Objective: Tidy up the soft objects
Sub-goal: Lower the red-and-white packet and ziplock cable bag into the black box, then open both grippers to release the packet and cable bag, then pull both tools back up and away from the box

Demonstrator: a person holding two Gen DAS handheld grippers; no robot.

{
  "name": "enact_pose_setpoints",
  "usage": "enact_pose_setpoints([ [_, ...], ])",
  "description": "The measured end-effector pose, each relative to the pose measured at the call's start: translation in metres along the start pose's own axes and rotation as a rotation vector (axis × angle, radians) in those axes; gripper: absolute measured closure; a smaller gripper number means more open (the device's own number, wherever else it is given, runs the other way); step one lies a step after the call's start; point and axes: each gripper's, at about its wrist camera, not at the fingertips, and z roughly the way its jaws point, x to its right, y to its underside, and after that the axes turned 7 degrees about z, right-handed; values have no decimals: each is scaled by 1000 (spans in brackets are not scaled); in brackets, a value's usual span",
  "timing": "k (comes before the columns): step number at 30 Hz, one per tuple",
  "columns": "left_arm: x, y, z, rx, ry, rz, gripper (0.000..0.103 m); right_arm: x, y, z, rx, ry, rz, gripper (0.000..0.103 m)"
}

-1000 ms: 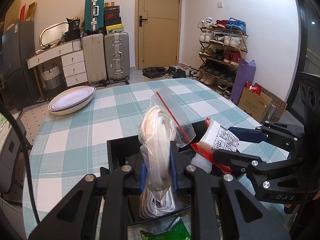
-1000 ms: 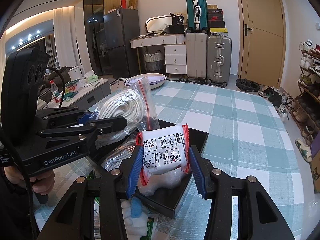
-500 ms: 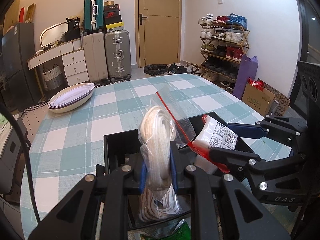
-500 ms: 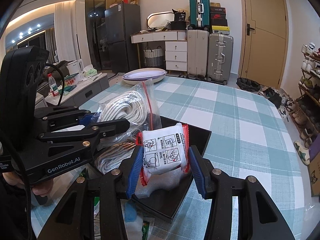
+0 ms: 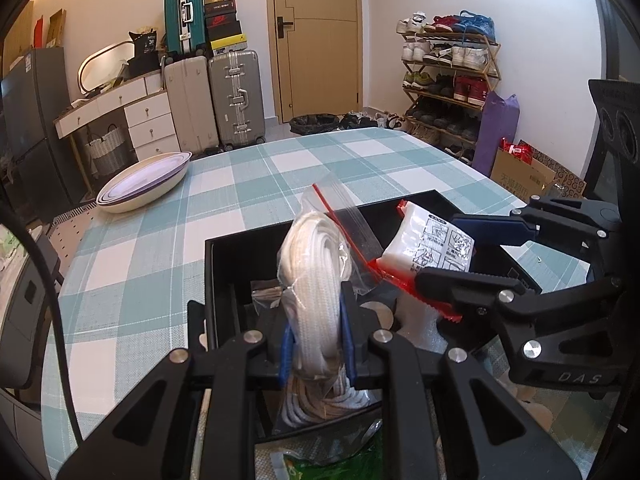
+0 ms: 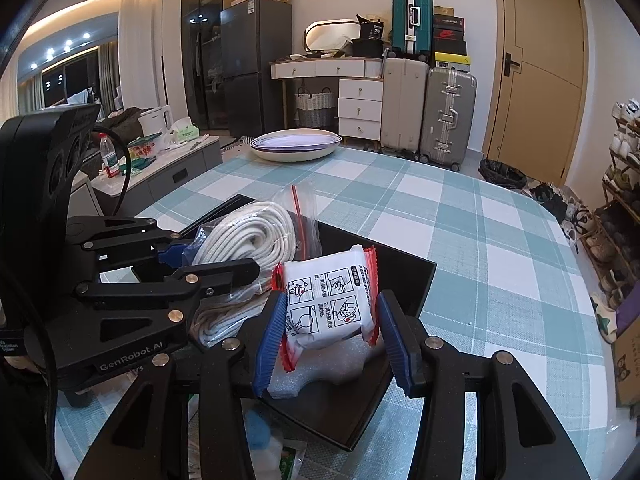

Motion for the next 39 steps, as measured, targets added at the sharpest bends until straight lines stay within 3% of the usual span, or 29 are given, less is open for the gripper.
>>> enact_pose_setpoints([
  [14, -4, 3, -5, -26, 10, -37, 85, 6, -1, 4, -13, -61, -12, 56],
  [24, -4, 2, -2, -36, 8, -32, 82, -1, 0, 4, -11, -29, -26, 53],
  [26, -3, 1, -4, -38, 9, -30, 78, -2, 1, 1, -7, -27, -25, 51],
  [29, -5, -2, -12, -16, 12, -38, 53, -1, 2, -9, 10, -16, -17, 44],
  [31, -7, -4, -20, 1, 12, -42, 52, 2, 2, -20, 34, -10, -2, 24],
  [35, -10, -5, -33, 5, 12, -45, 50, 5, 4, -41, 57, -5, 39, 10],
  [36, -10, -4, -37, 8, 10, -47, 45, 6, 5, -46, 59, -12, 54, 7],
  [37, -11, -4, -40, 13, 7, -50, 30, 7, 6, -51, 61, -21, 72, 1],
  [39, -14, 1, -51, 40, -15, -76, 16, 8, 10, -58, 50, -29, 99, 0],
])
